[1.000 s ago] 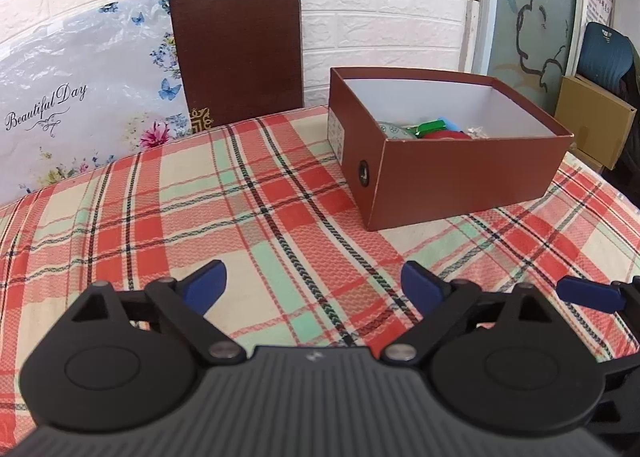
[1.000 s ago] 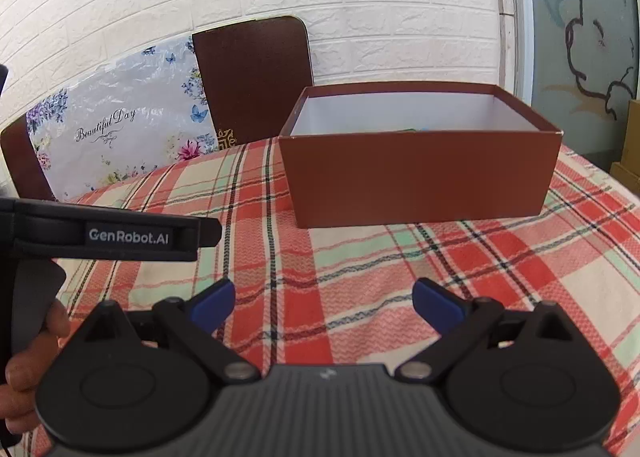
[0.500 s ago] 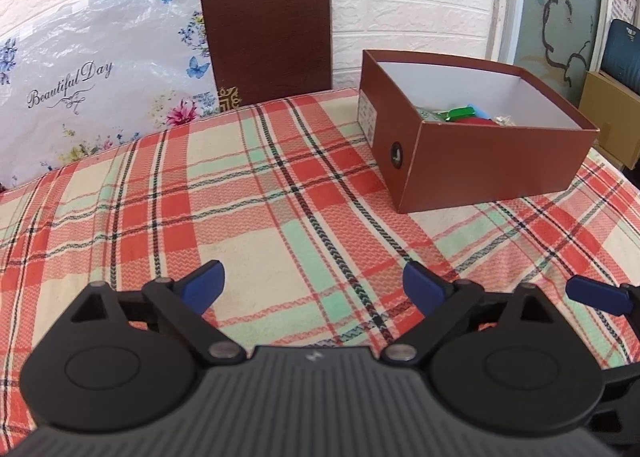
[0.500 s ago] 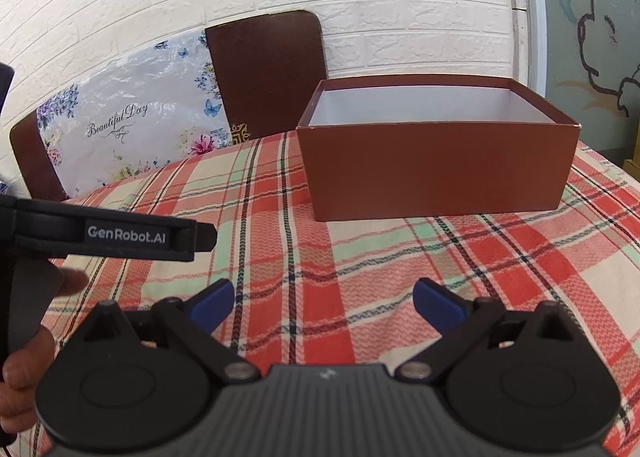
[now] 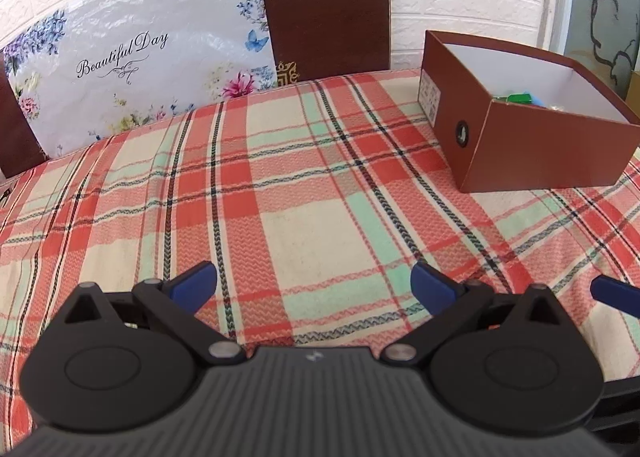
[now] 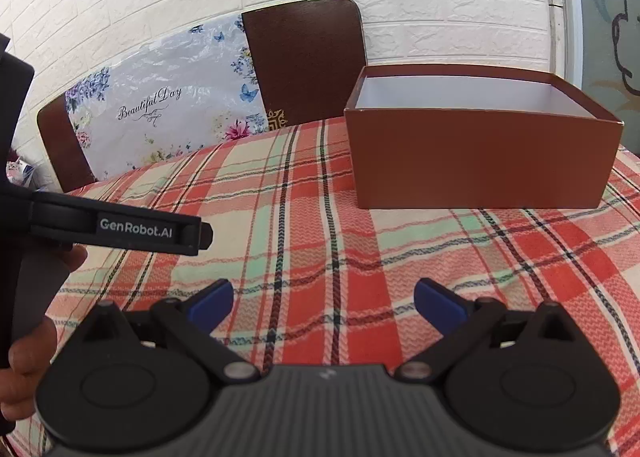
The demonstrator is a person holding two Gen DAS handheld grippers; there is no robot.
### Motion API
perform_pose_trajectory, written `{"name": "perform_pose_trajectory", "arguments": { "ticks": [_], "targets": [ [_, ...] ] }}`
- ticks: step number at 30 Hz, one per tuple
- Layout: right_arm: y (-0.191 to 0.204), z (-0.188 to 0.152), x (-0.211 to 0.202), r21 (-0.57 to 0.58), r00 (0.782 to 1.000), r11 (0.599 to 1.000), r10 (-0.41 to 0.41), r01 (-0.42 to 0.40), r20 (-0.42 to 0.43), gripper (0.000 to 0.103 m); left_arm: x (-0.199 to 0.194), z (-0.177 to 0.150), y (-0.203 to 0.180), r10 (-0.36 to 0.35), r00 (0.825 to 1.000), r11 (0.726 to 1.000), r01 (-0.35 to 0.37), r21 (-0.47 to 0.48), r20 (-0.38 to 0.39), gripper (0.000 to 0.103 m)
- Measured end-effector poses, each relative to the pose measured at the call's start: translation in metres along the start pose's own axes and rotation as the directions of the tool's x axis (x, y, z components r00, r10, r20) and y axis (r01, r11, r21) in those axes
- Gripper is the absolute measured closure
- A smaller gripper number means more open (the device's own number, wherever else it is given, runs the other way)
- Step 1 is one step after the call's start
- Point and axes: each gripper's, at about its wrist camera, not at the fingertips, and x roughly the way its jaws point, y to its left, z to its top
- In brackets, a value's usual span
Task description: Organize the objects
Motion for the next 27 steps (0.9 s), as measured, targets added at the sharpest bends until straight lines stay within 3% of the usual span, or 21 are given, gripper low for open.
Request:
{"name": "perform_pose_trajectory", "arguments": {
  "ticks": [16, 27],
  "targets": [
    [-0.018, 0.012, -0.039, 0.079, 0.995, 0.996, -0.051, 0.044, 0.089, 0.000, -0.024, 0.000, -0.018, -0.018, 0.999, 0.999, 0.017, 0.042, 0.033, 0.000],
    [-0.038, 0.004, -0.053, 0.179, 0.992, 0.981, -0.087, 0.069, 0.093, 0.000, -0.045, -0.002, -0.035, -0.043, 0.996, 0.996, 0.038, 0.080, 0.072, 0.000]
  ]
}}
